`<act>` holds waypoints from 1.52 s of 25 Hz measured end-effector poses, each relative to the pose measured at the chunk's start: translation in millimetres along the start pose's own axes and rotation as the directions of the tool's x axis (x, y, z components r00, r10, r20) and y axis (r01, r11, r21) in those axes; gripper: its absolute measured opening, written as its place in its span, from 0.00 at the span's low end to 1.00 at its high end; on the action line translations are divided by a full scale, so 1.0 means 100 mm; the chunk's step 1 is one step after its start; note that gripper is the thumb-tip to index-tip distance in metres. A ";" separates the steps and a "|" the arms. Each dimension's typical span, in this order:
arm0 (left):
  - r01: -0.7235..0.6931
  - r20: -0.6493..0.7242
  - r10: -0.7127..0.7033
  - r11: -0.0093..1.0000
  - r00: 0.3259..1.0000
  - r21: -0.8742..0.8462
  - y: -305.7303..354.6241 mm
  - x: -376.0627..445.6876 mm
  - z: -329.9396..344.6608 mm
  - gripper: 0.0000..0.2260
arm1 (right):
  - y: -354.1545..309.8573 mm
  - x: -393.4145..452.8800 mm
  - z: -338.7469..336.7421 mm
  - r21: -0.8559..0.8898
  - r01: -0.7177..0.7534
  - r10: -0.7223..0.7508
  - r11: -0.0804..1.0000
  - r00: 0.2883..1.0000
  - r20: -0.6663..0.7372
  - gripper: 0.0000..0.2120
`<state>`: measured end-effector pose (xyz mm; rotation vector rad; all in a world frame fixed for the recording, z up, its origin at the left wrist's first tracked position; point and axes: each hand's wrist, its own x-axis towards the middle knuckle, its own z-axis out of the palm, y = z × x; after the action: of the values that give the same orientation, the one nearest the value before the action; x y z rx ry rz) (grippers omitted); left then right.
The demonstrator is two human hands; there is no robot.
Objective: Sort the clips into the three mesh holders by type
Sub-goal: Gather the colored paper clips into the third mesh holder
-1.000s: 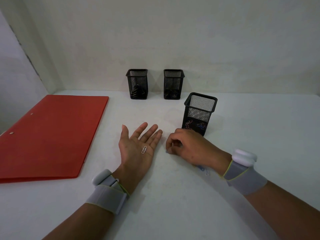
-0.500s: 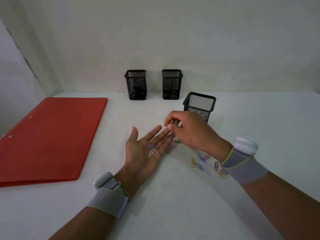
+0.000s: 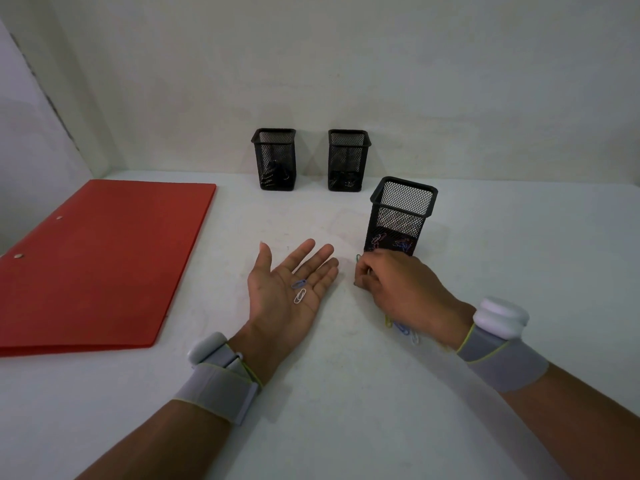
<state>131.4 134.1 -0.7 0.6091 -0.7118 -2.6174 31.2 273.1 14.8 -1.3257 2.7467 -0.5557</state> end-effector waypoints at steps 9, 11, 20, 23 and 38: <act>0.074 0.054 -0.078 0.994 0.995 0.085 0.00 -0.01 0.01 0.32 | -0.30 0.11 -0.04 0.155 0.166 -0.155 0.974 0.985 -0.080 0.05; 0.109 0.091 -0.118 0.989 0.989 0.102 -0.01 -0.04 0.04 0.33 | -0.41 0.18 -0.09 0.248 0.234 -0.199 0.940 0.967 -0.159 0.04; 0.099 0.057 -0.101 0.994 0.993 0.046 0.00 0.02 0.00 0.32 | 0.13 0.21 -0.09 -0.021 -0.002 -0.001 1.000 0.990 -0.143 0.09; 0.095 0.051 -0.097 0.994 0.994 0.050 0.00 0.02 0.00 0.32 | 0.15 0.17 -0.02 -0.134 -0.015 -0.001 0.991 0.993 -0.119 0.13; 0.188 0.133 -0.209 0.970 0.969 0.155 0.00 -0.02 0.05 0.34 | -0.16 0.21 -0.08 0.187 0.199 -0.163 0.962 0.968 -0.192 0.11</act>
<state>130.6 136.6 3.6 0.5557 -0.9333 -2.8389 28.4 250.8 29.6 -1.5534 2.6201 -0.9844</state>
